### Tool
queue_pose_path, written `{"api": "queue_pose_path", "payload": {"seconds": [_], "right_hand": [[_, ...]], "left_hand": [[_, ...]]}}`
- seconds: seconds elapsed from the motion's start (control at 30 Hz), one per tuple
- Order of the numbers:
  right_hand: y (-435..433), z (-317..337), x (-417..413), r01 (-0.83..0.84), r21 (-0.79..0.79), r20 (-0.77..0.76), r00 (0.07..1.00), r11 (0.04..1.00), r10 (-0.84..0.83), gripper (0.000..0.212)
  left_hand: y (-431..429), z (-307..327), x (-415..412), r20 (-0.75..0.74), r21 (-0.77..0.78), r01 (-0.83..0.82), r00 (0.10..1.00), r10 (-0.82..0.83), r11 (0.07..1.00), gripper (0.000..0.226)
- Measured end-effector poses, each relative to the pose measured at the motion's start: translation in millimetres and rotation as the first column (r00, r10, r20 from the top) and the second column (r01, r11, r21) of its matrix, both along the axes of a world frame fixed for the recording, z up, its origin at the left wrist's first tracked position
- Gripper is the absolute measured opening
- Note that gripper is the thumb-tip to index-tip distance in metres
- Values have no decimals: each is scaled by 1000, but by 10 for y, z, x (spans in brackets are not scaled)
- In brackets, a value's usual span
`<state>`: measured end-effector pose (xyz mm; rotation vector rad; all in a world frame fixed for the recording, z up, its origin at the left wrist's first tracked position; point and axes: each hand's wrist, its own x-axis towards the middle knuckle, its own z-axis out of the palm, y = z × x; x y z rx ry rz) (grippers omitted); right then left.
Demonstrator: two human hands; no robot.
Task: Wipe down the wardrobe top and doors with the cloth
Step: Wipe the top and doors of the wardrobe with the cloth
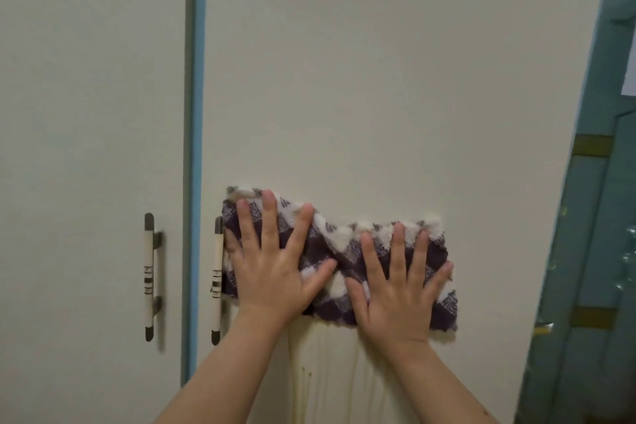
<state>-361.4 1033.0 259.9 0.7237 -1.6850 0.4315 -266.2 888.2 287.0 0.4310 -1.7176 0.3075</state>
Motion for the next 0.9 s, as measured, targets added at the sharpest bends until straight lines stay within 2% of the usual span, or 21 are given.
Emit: {"api": "queue_pose_path", "payload": {"seconds": [0.2,0.53,0.73,0.9], "right_hand": [[28,-433,68,-12,51,63,998,999,9,61],[61,-407,128,3,68,123,992,998,-12,62],[143,-62,-79,-1,31,15,1000,1000,0,61],[416,-39,-331,-6,11,-62,998,1000,7,61]], "left_hand": [[-35,-467,93,50,8,-3,999,3,1000,79],[68,-517,75,79,96,-6,997,-2,995,78],[233,-170,-145,7,73,-4,1000,4,997,77],[526,-168,-378,-33,41,22,999,-21,999,75]]}}
